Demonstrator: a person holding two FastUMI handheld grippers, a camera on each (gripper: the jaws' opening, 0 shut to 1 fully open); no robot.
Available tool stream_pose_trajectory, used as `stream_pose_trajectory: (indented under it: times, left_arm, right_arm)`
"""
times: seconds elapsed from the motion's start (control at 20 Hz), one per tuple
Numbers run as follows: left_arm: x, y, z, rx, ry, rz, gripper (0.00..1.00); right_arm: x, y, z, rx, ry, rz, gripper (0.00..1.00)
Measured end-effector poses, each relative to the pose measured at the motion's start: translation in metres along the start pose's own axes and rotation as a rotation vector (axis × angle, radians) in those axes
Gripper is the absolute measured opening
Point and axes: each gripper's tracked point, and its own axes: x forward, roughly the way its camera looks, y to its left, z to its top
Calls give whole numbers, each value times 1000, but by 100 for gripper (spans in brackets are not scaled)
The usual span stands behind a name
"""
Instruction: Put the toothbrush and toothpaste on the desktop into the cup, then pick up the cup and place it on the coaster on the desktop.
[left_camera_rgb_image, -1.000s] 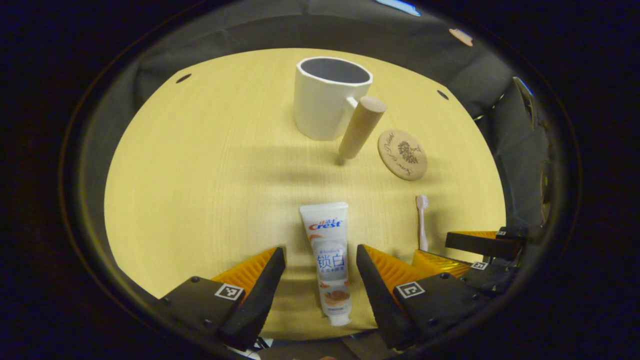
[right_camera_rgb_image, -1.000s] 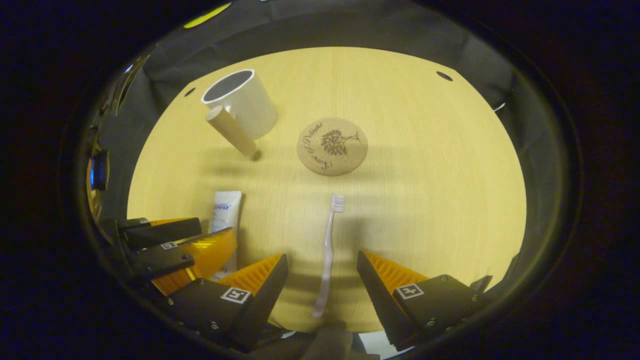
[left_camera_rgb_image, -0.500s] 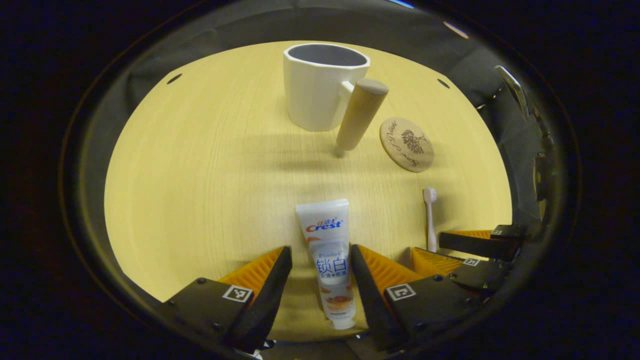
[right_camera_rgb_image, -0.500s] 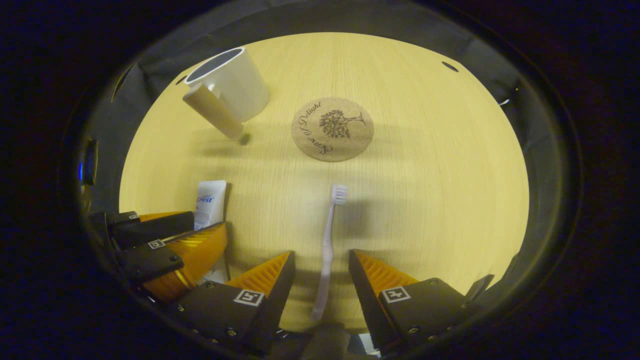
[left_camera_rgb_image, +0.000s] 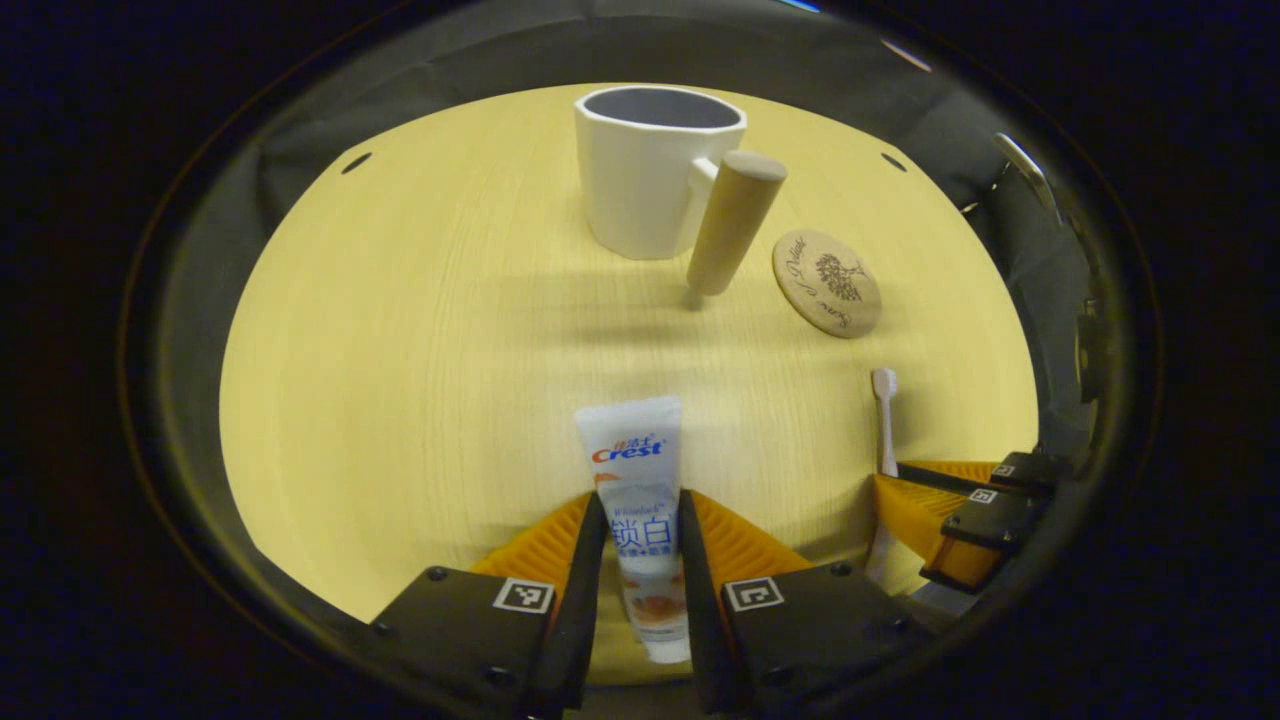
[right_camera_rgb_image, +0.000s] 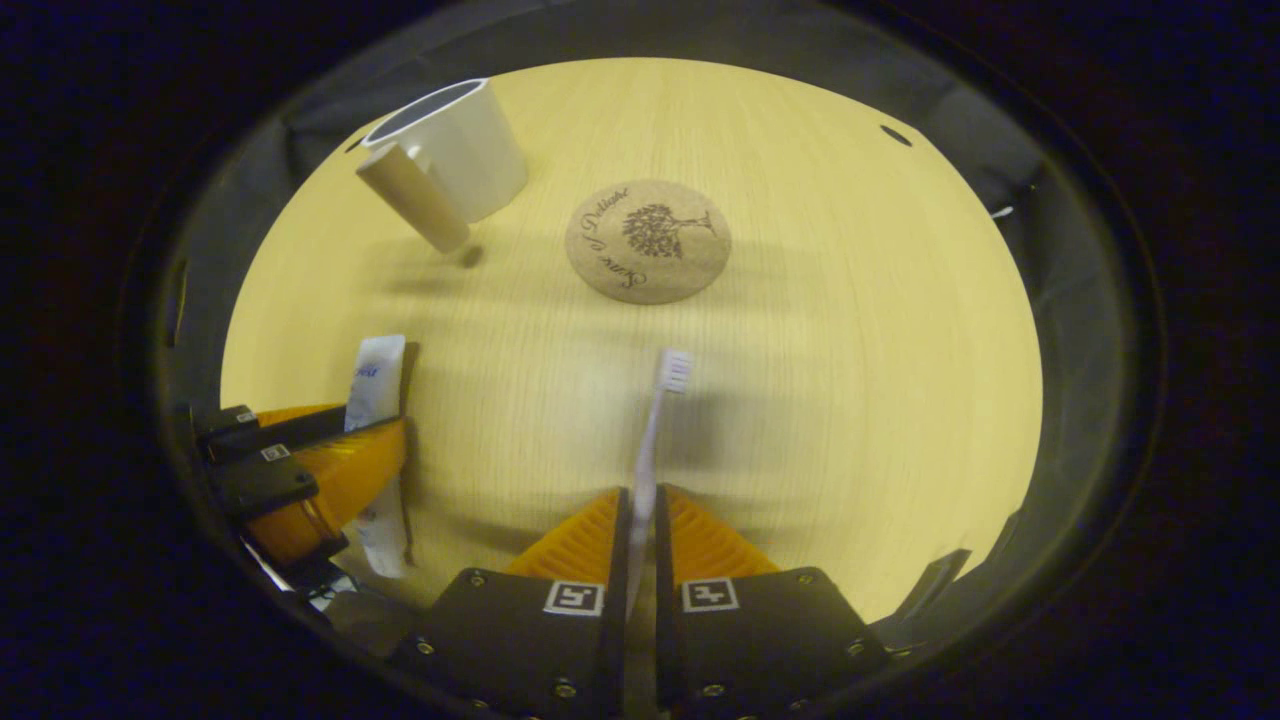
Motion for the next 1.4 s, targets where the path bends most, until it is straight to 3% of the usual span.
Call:
stream_pose_trajectory:
  times: [0.2, 0.5, 0.55, 0.7, 1.0, 1.4]
  left_arm:
    - [2, 0, 0, 13, -10, 8, 43]
    - [-1, 0, 2, 26, -51, 7, 36]
    - [-1, 0, 3, 16, -62, -2, 30]
    - [-2, -1, 4, -8, -95, -21, 26]
    - [-16, 5, 14, -107, -185, -67, 26]
    - [-64, 23, 60, -155, -390, -75, 26]
  right_arm:
    - [0, -3, 4, 35, -19, 39, 17]
    - [0, -1, 5, 85, -55, 110, 5]
    - [-1, -1, 4, 87, -53, 113, 5]
    - [-1, -1, 6, 56, -89, 117, 5]
    - [-20, 0, 15, 67, -187, 182, 4]
    - [-62, 1, 41, 112, -363, 291, 4]
